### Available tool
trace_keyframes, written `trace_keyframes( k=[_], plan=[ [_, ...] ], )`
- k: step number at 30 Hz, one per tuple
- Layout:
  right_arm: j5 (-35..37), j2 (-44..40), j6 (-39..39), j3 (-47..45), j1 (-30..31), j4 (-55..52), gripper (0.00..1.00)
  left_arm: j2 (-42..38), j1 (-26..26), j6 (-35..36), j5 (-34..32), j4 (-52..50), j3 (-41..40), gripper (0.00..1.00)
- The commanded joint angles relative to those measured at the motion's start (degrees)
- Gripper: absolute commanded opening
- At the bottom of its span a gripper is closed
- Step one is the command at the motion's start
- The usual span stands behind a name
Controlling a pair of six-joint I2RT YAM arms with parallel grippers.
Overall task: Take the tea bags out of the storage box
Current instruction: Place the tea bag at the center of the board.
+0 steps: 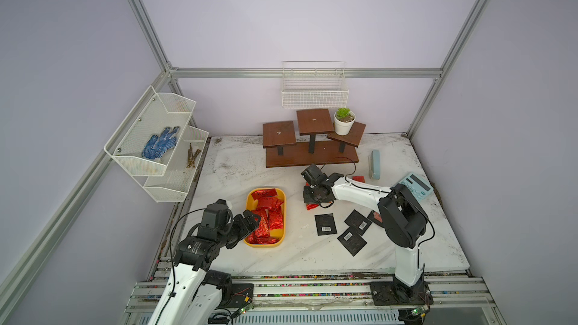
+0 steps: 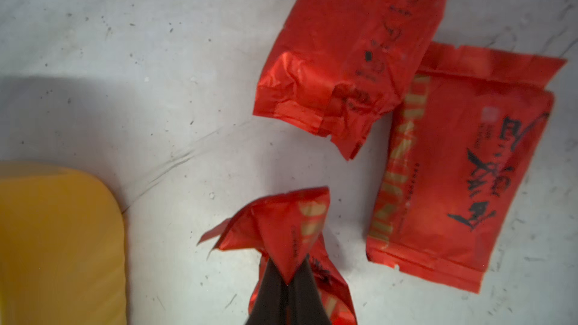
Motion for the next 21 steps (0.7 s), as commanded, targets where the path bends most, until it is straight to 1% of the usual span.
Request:
trace_keyframes(
  k=[1,7,12,14,17,19,21],
  plan=[
    [-1.53,0.53,3.14,0.09,-0.59,4.46,0.04,-0.46,-1.59,-2.19,-2.74,3.23,0.3,0.91],
    [-2.68,2.78,5.18,-0.15,-1.45,5.71,0.16,0.11,-4.36,-3.58,-4.54,3.82,1.0,0.9],
    [-3.76,3.21,5.24,-0.18,-1.56,6.21,0.31,1.67,-6.64,-4.31,-5.98,4.57,1.84,0.9],
    [-4.15,2.18,4.61,-0.45,-1.51,6.25,0.41,2.89,-7.63,-4.31,-6.83,4.83,2.72,0.9],
    [-4.59,-1.28,3.59,-2.23,-1.56,7.5,0.54,5.5,-8.67,-3.24,-8.24,4.86,4.51,0.9],
    [-5.08,-3.89,2.56,-3.31,-1.54,7.67,0.59,7.7,-8.91,-2.06,-8.81,4.78,5.8,0.9],
    [-5.71,-6.61,1.53,-4.21,-1.5,7.72,0.61,10.03,-9.0,-0.41,-9.33,4.38,7.34,0.9]
  ],
)
